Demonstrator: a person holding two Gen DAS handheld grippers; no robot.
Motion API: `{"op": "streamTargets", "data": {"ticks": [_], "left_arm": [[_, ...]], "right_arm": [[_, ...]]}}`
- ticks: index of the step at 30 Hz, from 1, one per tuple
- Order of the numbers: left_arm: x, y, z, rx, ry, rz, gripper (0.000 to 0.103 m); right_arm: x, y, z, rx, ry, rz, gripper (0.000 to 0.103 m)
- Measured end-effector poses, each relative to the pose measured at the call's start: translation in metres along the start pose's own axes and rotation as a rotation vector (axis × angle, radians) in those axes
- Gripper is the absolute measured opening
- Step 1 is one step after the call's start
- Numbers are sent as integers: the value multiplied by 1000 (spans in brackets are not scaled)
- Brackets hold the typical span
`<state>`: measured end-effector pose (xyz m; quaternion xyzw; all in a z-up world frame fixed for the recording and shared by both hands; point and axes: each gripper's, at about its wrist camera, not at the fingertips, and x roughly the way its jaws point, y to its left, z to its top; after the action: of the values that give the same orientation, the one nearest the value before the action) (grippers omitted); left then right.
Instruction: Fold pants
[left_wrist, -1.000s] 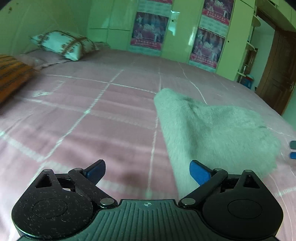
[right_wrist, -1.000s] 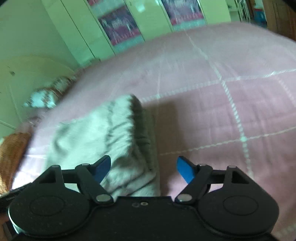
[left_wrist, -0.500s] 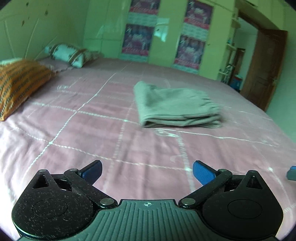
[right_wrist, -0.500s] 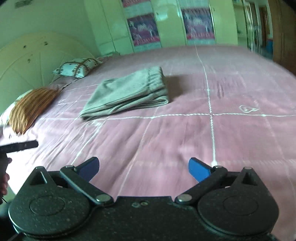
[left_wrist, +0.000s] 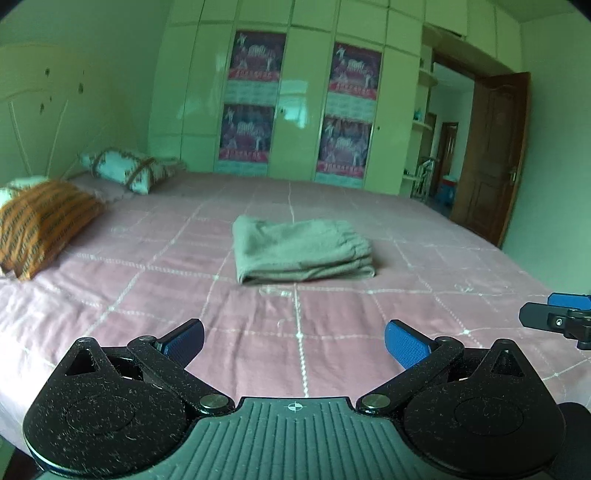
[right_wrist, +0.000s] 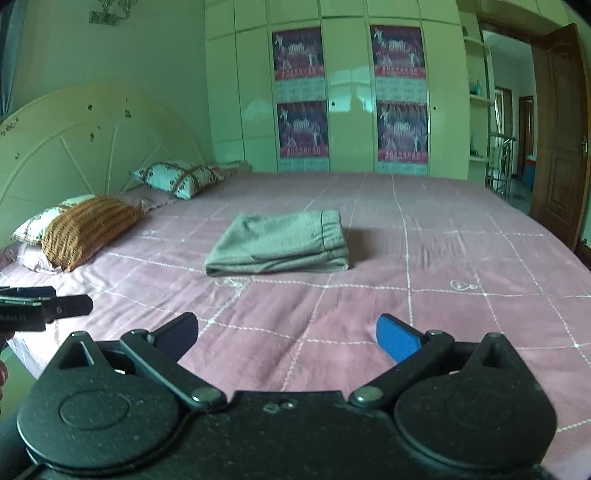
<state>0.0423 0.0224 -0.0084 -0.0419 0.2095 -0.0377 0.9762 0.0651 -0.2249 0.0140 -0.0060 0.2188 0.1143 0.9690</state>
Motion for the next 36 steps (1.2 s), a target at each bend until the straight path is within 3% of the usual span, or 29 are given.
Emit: {"op": "streamTargets", "data": {"ticks": [10,13,36], "left_arm": [[-52,-25,19,7,-70,-3,103],[-59,-27,23,-3,-60,-15,103],[-62,-32,30,34,-67,-26,103]], "right_arm": [[-40,15,21,-38,-46,-21,97],[-50,16,22,12,-71,-7,97],[-52,25,28,-10,-86,-3,97]]}}
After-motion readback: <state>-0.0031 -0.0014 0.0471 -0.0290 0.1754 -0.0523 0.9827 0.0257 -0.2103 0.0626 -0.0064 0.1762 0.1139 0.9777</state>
